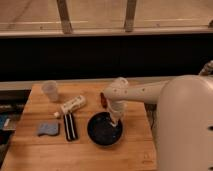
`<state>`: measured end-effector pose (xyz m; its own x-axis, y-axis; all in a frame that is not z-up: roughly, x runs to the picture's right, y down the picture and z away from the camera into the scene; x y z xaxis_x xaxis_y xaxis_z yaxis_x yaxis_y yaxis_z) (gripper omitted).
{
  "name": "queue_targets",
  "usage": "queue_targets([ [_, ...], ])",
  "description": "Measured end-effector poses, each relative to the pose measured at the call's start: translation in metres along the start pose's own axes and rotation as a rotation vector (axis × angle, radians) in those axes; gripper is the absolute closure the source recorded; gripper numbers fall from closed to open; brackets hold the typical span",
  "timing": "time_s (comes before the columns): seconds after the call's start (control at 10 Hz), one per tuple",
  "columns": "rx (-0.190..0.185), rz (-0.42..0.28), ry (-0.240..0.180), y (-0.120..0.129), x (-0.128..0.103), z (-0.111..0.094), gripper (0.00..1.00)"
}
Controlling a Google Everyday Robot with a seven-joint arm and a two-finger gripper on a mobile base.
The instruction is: Drag the ceramic bowl in a circle
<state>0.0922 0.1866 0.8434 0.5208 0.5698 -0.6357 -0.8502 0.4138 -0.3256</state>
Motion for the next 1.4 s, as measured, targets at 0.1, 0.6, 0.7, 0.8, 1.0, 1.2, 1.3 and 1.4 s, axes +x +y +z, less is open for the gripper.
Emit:
queue_targets([
  [0.1, 0.017, 0.038, 0.005, -0.019, 0.003, -0.003, 1.0],
  [0.6, 0.083, 0.082, -0.016, -0.06, -0.045, -0.021, 1.0],
  [0.7, 0.081, 0.059, -0.022, -0.052, -0.058, -0.022, 1.0],
  [0.8, 0.074, 0.021, -0.029, -0.037, -0.071, -0.024, 1.0],
  [1.0, 0.056, -0.059, -0.044, -0.002, -0.075, -0.028, 1.0],
  [1.2, 0.044, -0.106, -0.062, 0.028, -0.059, -0.032, 1.0],
  [1.3, 0.035, -0.112, -0.062, 0.039, -0.045, -0.03, 1.0],
  [1.4, 0.032, -0.112, -0.049, 0.044, -0.027, -0.026, 1.0],
])
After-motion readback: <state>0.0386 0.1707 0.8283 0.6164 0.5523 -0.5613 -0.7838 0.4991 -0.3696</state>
